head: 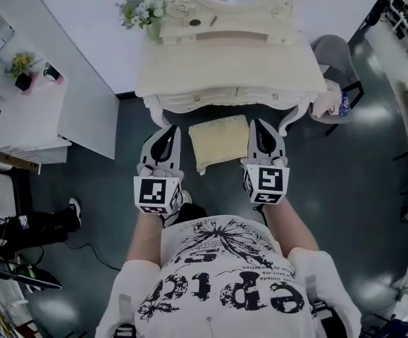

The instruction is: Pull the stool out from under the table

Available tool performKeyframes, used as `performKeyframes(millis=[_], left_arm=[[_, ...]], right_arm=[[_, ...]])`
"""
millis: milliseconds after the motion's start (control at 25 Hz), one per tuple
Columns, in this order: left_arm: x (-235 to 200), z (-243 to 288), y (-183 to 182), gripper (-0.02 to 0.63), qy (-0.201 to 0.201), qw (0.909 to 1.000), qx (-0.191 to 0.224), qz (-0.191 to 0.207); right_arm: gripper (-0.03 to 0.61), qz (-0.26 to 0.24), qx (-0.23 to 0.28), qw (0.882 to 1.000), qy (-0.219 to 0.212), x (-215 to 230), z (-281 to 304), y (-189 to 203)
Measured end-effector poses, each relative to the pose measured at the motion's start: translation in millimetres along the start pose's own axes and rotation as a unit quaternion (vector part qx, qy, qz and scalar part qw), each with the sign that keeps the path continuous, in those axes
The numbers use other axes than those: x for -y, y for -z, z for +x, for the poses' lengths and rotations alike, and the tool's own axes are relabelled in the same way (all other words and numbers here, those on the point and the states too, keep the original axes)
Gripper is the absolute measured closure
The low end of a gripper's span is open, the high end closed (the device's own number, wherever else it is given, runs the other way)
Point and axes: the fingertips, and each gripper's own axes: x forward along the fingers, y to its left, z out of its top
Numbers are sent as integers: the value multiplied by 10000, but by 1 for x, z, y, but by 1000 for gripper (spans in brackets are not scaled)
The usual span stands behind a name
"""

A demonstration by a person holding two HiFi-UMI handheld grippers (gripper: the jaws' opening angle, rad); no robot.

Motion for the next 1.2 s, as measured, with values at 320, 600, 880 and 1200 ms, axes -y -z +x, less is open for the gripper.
performKeyframes(millis=[320,600,880,1200], left_arm=[[1,7,-14,597,-104,9997,191,-78],[9,15,-15,597,-108,9998,132,-68],[20,26,-16,597,-36,10000,67,-50],[36,38,-19,597,97,9999,75,-77]], right_arm=[[563,-85,255,9990,-356,4,-3,-17],[563,-81,249,9988,-404,13,-7,-17],[563,-48,179,9989,-426,25,-7,-13],[563,-130,162,9993,-319,41,-13,-12]])
